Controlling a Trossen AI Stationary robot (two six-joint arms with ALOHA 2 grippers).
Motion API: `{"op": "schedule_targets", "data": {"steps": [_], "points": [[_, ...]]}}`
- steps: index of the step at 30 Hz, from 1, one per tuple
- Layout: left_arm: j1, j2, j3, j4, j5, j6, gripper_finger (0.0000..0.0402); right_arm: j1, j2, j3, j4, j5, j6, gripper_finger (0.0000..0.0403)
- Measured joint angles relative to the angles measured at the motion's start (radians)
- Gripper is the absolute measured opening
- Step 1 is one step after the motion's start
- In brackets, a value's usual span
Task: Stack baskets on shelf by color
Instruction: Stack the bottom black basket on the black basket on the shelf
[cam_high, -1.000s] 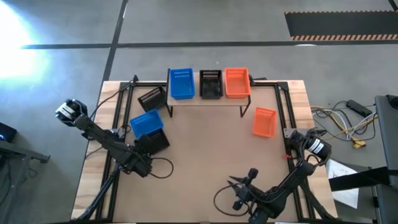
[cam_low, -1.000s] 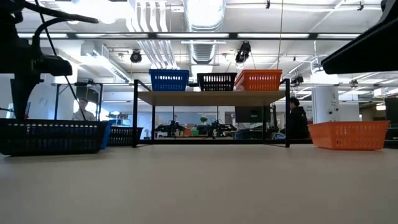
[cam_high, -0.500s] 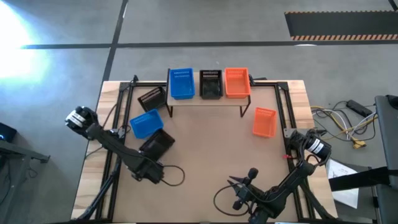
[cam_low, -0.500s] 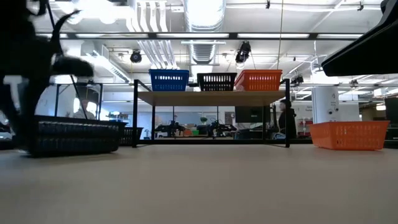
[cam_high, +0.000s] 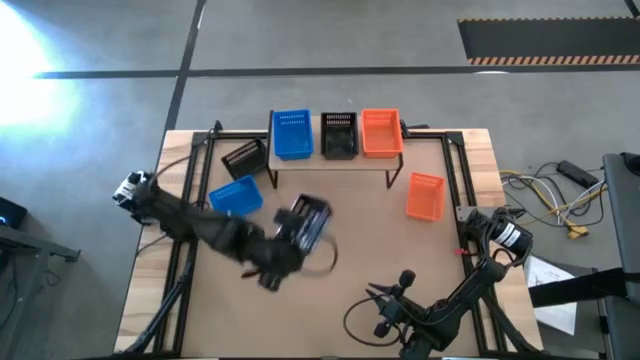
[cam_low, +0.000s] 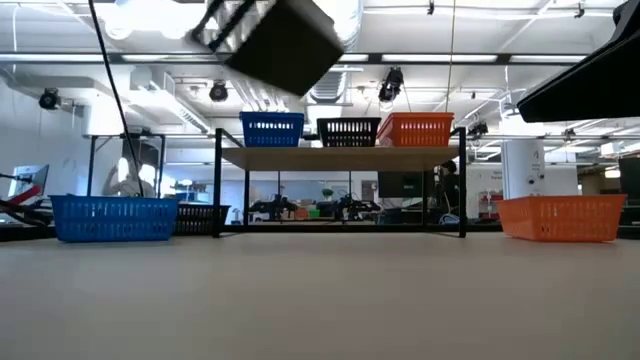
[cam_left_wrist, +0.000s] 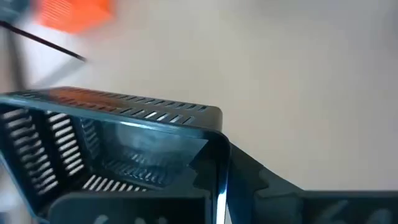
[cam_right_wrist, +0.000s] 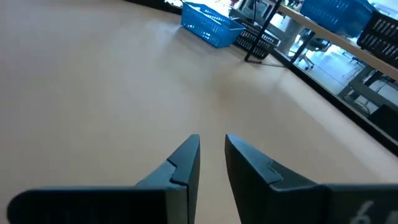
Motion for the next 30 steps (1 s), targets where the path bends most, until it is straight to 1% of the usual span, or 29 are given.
{"op": "schedule_targets", "data": {"steps": [4, 7, 9, 12, 14, 16, 20, 22, 25, 30], "points": [[0.141, 0.035, 0.203, 0.002, -0.003, 0.107, 0.0, 0.0, 0.004, 0.0, 0.005, 0.0, 0.038, 0.007], [0.275, 0.092, 0.354, -0.007, 0.013, 0.173, 0.0, 0.0, 0.024, 0.0, 0.012, 0.0, 0.076, 0.0068], [0.382, 0.135, 0.443, -0.014, 0.081, 0.178, 0.0, 0.0, 0.041, -0.001, 0.017, 0.0, 0.101, 0.0066], [0.527, 0.204, 0.537, -0.011, 0.234, 0.179, 0.0, 0.0, 0.068, -0.001, 0.022, 0.0, 0.146, 0.0063], [0.598, 0.248, 0.569, 0.007, 0.278, 0.199, 0.0, 0.0, 0.089, -0.001, 0.022, -0.001, 0.182, 0.0064], [0.645, 0.287, 0.585, 0.016, 0.284, 0.228, 0.0, 0.0, 0.111, 0.004, 0.023, 0.0, 0.22, 0.0065], [0.712, 0.349, 0.586, 0.03, 0.285, 0.235, 0.0, 0.0, 0.137, 0.004, 0.045, 0.001, 0.264, 0.0064], [0.729, 0.372, 0.584, 0.026, 0.28, 0.233, 0.0, 0.0, 0.144, 0.004, 0.052, 0.0, 0.267, 0.0063], [0.735, 0.396, 0.58, 0.019, 0.242, 0.229, 0.0, 0.0, 0.147, 0.005, 0.07, 0.002, 0.253, 0.0065], [0.735, 0.399, 0.576, 0.036, 0.213, 0.232, 0.0, 0.0, 0.147, 0.005, 0.07, 0.002, 0.252, 0.0064]]}}
